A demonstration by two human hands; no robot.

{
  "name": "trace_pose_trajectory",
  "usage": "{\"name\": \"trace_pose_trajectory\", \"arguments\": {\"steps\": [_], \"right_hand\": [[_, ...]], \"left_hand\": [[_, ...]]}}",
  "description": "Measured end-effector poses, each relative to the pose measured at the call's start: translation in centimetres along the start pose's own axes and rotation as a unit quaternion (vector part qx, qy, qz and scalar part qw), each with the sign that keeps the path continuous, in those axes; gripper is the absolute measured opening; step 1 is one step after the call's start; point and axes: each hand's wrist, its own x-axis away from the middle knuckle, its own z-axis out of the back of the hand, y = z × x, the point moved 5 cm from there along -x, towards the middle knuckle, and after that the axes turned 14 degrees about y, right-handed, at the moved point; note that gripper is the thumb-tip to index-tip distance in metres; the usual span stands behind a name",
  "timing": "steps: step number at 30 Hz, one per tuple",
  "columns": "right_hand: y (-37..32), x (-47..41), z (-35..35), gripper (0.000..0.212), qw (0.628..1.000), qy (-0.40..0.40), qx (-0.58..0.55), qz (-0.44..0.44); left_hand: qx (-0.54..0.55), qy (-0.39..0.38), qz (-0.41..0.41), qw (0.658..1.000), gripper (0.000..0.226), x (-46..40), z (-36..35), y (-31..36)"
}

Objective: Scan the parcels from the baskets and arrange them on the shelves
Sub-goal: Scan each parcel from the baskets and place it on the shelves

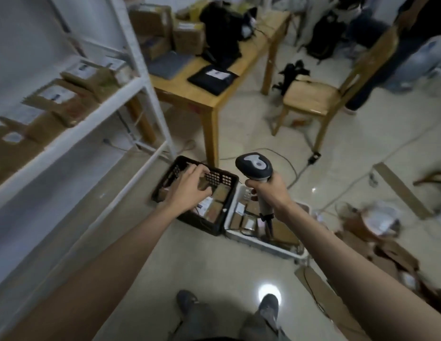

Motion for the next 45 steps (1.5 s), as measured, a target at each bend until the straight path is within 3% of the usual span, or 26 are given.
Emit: {"name": "trace_pose_trajectory", "arguments": {"steps": [8, 15, 19, 34, 45], "right_hand": [[9.3, -0.5, 17.8, 0.039, 0.992, 0.083, -0.013, -0.090], [15.4, -1.5, 24.6, 0.045, 0.981, 0.134, -0.021, -0.138], [18.6, -3.1, 25.7, 0.029, 0.972, 0.145, -0.031, -0.184], [30.9, -15.6, 25.1, 0.040, 0.930, 0.159, -0.049, -0.327], [48.6, -25.5, 21.2, 0.040, 0.910, 0.113, -0.063, -0.394]], "left_hand": [[0.022, -0.090, -0.051, 0.994, 0.040, 3.0, -14.3, 14.2], [0.023, -0.179, -0.060, 0.982, 0.032, 4.7, -22.5, 18.5], [0.018, -0.221, -0.051, 0.974, 0.030, 4.4, -26.7, 19.0], [-0.018, -0.378, 0.001, 0.926, 0.035, -0.3, -44.6, 13.9], [-0.092, -0.394, 0.071, 0.912, 0.033, -0.2, -62.8, 5.6]]}}
